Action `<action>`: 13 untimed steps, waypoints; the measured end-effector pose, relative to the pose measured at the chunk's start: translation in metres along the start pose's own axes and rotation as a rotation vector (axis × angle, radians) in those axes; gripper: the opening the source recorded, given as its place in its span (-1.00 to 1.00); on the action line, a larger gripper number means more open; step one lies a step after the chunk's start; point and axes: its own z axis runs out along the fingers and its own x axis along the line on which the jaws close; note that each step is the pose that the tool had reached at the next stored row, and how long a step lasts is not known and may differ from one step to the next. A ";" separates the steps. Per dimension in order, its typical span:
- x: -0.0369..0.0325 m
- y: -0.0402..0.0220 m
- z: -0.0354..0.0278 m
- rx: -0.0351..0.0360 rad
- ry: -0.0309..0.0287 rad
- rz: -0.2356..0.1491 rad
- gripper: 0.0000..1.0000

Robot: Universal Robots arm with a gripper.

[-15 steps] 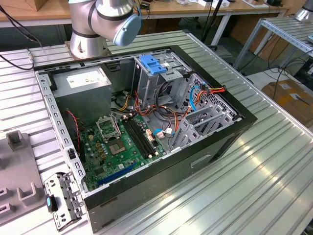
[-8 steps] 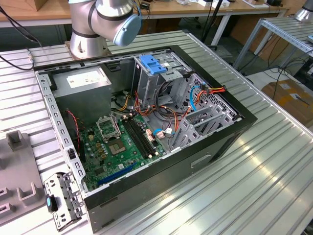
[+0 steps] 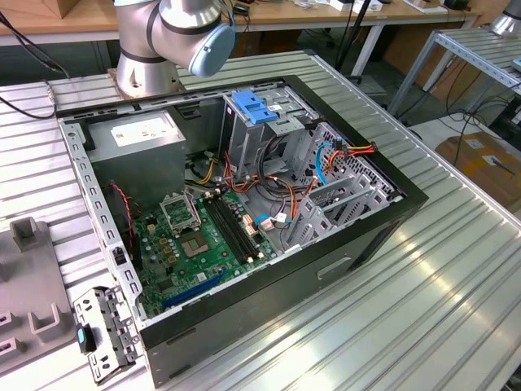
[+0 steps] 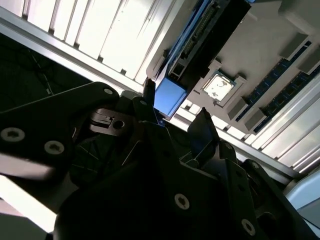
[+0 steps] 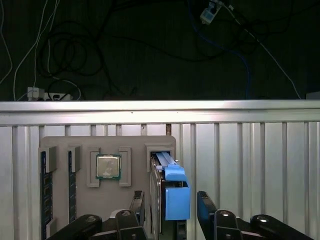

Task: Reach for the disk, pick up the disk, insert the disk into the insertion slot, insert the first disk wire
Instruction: 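Pick up the disk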

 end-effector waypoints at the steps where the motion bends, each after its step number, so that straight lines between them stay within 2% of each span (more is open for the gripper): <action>1: 0.0000 0.0000 0.0000 -0.0001 -0.0001 0.000 0.08; 7: 0.0000 0.0000 0.0009 0.0002 -0.0005 0.000 0.08; 11: -0.0004 -0.0001 0.0098 -0.0011 -0.0009 0.005 0.08; 13: -0.0005 0.0000 0.0153 -0.0001 -0.0009 0.027 0.08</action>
